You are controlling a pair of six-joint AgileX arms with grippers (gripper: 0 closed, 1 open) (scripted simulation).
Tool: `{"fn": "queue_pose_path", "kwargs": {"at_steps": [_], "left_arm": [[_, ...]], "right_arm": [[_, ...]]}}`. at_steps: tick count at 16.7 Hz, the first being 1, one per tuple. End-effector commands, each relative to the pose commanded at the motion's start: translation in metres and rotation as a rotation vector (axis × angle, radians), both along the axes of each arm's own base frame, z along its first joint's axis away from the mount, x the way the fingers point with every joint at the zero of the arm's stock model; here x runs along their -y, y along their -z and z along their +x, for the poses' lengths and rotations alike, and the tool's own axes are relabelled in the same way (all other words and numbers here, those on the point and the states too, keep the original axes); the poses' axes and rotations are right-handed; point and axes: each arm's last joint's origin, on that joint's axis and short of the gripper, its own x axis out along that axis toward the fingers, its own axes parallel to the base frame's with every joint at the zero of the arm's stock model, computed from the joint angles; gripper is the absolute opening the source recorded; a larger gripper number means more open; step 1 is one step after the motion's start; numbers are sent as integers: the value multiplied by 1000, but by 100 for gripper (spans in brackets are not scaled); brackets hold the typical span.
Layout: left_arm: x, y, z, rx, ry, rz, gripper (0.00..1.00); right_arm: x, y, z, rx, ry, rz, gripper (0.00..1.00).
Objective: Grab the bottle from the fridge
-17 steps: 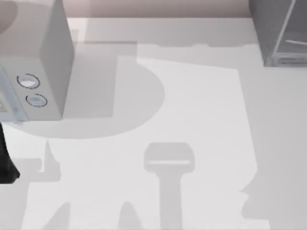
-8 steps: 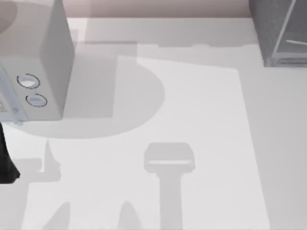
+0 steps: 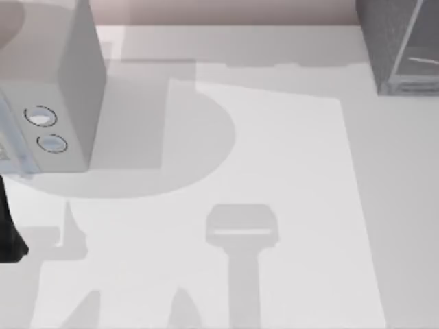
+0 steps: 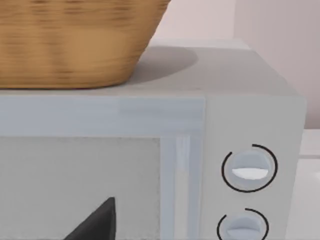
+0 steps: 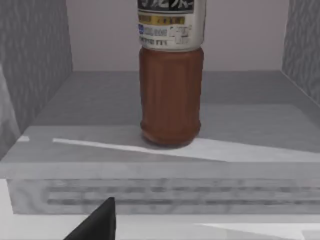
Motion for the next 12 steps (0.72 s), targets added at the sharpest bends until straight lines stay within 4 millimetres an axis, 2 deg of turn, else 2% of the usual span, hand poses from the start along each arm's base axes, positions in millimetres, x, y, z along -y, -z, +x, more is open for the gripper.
{"fn": "queue_pose_path", "kwargs": {"at_steps": [2, 4, 7, 9, 12], "left_arm": [[0, 0, 0, 0, 0, 0, 100], [0, 0, 0, 0, 0, 0, 100], [0, 0, 0, 0, 0, 0, 100], [0, 0, 0, 0, 0, 0, 100], [0, 0, 0, 0, 0, 0, 100]], "right_arm": [[4, -1, 31, 2, 3, -1, 100], [6, -7, 70, 19, 5, -8, 100], [0, -19, 128, 34, 7, -11, 100], [-10, -24, 154, 28, 7, -9, 100], [-21, -28, 173, 15, 8, -6, 100]]}}
